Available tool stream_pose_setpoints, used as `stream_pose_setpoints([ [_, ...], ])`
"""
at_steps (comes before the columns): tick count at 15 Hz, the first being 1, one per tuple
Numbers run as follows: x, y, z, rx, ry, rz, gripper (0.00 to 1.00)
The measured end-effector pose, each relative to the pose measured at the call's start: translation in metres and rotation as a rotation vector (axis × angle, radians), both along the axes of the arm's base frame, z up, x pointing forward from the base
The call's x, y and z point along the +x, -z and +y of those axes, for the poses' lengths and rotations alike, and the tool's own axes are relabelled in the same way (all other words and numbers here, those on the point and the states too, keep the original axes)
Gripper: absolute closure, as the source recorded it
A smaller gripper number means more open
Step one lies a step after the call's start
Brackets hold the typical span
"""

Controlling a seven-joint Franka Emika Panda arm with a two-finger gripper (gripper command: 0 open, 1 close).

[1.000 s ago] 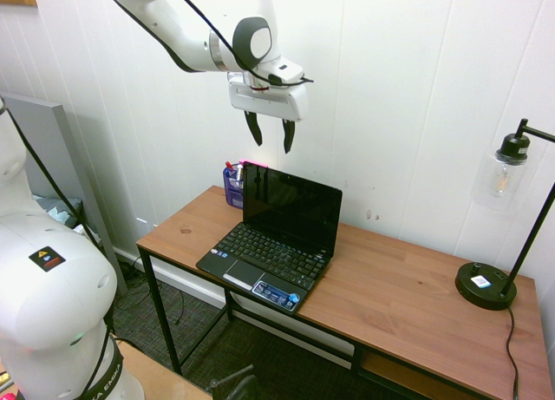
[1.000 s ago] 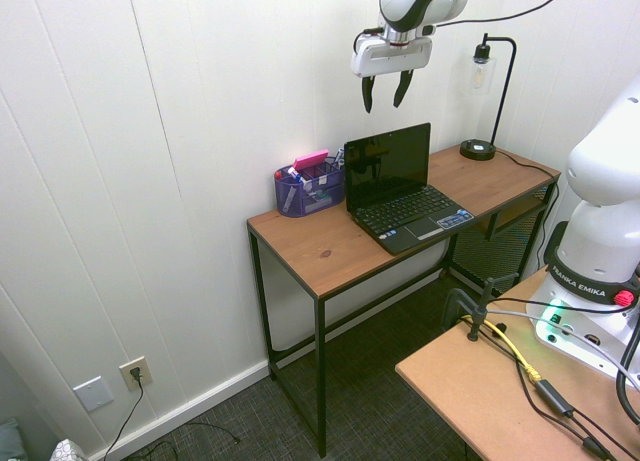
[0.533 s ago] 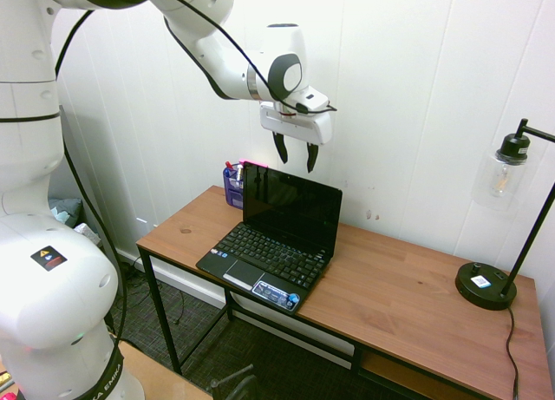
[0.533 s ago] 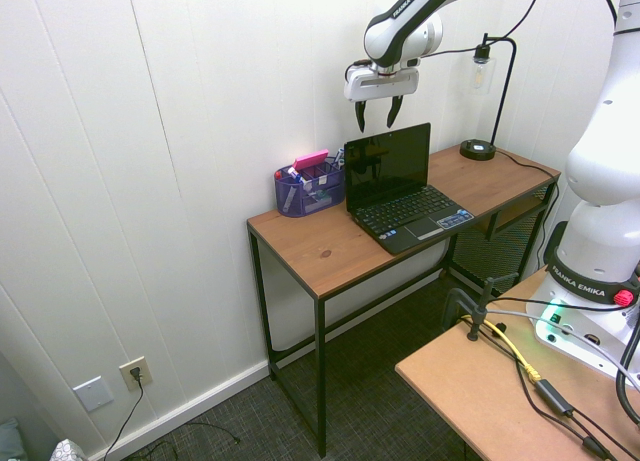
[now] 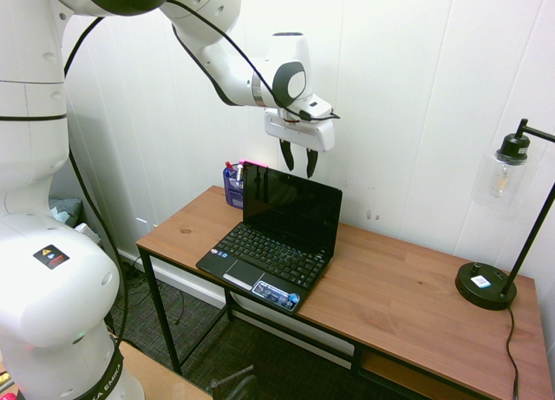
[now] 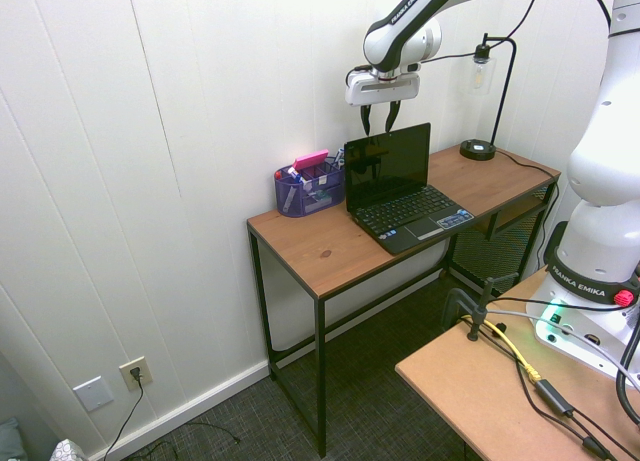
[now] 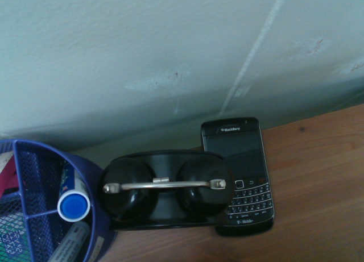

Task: Close the laptop lid

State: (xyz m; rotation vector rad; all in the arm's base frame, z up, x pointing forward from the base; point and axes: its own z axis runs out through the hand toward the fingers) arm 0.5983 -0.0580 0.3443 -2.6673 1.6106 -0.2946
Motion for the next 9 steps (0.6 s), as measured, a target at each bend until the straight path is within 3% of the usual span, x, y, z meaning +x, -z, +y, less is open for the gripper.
stream_pose_setpoints([
  [9,-0.0004,0.0030,0.0020,0.008,0.007,0.005,1.00],
])
